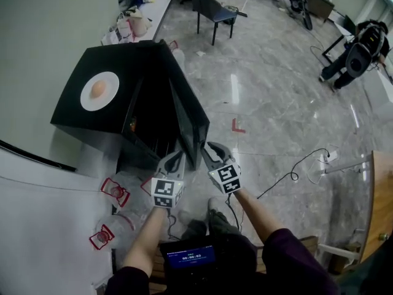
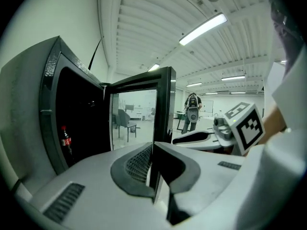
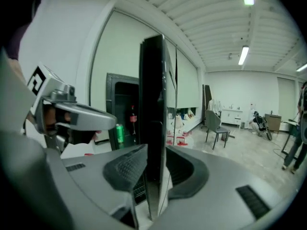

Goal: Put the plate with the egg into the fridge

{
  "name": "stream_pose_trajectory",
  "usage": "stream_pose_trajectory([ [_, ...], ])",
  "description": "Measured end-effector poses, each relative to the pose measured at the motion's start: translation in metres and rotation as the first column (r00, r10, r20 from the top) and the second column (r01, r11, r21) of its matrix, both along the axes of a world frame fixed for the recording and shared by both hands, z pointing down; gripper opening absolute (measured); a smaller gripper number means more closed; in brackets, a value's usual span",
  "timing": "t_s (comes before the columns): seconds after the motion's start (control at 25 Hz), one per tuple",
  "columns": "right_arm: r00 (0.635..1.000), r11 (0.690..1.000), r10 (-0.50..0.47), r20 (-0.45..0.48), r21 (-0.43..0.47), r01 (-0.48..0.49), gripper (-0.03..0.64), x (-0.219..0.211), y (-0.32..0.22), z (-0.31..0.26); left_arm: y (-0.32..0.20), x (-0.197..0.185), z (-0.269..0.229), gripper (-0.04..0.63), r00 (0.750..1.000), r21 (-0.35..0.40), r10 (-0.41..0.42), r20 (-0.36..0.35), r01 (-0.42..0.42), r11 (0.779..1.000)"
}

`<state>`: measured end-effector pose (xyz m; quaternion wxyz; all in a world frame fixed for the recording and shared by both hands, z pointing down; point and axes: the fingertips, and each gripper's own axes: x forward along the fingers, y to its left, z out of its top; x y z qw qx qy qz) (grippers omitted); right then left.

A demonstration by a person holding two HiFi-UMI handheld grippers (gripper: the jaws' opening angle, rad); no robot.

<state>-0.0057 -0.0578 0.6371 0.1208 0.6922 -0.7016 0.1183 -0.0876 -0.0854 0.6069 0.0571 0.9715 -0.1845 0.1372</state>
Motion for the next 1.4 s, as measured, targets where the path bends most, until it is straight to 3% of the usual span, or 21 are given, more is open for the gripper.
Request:
stream_pose_trajectory([
  [0.08,1.000,0.999,0.005,0.001,0.045,-0.005,0.223,0.002,0.007,-0.022,0.003,0.013,-0.010,0.009,0.999,0.016,0.028,-0.019,-0.028,0.999],
  [0.2,0.998,0.995,0.056,0.028,0.077,-0.058,0.273,0.011,-0.001,-0.050,0.003,0.030,-0.026,0.009,0.998,0.043,0.053,-0.044,-0.052,0.998],
  [0.32,1.000,0.997,0.009,-0.015,0.082,-0.008,0.276,-0.003,-0.020,-0.068,-0.008,0.033,-0.033,0.009,0.998,0.050,0.020,-0.056,-0.017,0.999],
  [0.48,0.994,0.993,-0.078,-0.082,0.080,0.085,0.276,-0.023,-0.031,-0.073,-0.024,0.026,-0.029,0.008,1.000,0.063,-0.003,-0.009,0.004,0.998],
  [0.68,0.994,0.979,-0.108,0.018,0.177,0.103,0.274,-0.016,-0.022,-0.097,-0.018,0.037,-0.028,0.006,0.999,0.087,0.031,0.018,-0.032,0.996],
  [0.8,0.992,0.969,-0.119,0.031,0.224,0.109,0.273,-0.004,-0.021,-0.116,-0.013,0.056,-0.028,0.006,0.999,0.088,0.041,0.012,-0.042,0.995],
  [1.04,0.997,0.960,-0.081,-0.012,0.269,0.082,0.272,0.045,-0.011,-0.139,0.003,0.113,-0.020,0.006,0.999,0.094,0.051,0.014,-0.052,0.994],
  [1.16,0.999,0.963,-0.038,-0.021,0.267,0.042,0.206,0.089,-0.011,-0.139,0.005,0.150,-0.020,0.006,0.999,0.086,0.046,0.010,-0.047,0.995],
  [1.4,0.991,0.962,-0.129,-0.019,0.242,0.130,0.190,0.157,-0.014,-0.132,0.011,0.210,-0.023,0.006,1.000,0.073,0.001,-0.005,-0.001,0.997],
])
